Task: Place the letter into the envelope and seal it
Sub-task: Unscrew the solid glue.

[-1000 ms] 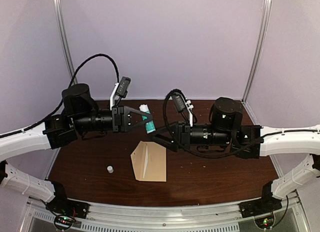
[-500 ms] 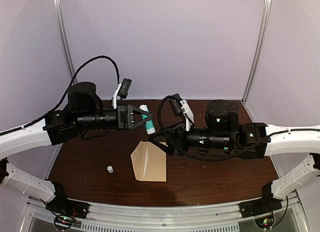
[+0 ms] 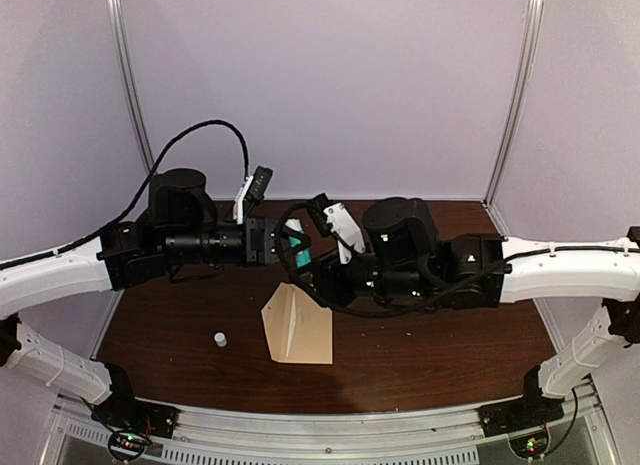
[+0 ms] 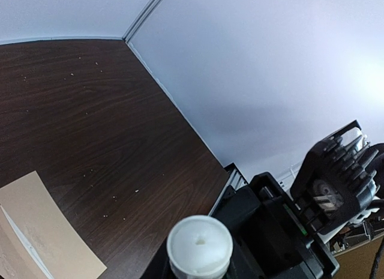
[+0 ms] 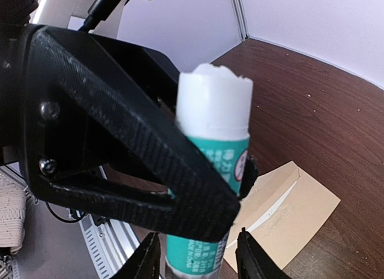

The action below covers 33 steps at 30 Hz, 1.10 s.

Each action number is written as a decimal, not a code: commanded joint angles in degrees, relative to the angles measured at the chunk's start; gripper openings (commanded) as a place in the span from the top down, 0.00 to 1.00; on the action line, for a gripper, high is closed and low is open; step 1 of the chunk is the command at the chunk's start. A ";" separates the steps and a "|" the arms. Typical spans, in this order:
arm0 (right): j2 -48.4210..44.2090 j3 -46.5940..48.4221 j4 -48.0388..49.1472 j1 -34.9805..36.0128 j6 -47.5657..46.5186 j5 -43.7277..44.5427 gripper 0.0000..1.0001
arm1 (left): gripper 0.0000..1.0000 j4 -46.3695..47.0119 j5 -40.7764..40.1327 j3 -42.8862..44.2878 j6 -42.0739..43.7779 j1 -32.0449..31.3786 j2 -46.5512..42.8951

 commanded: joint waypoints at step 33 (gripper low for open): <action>-8.00 -12.75 36.51 -6.84 16.83 -42.07 1.00 | 1.00 12.42 20.09 -1.61 9.64 0.21 -2.86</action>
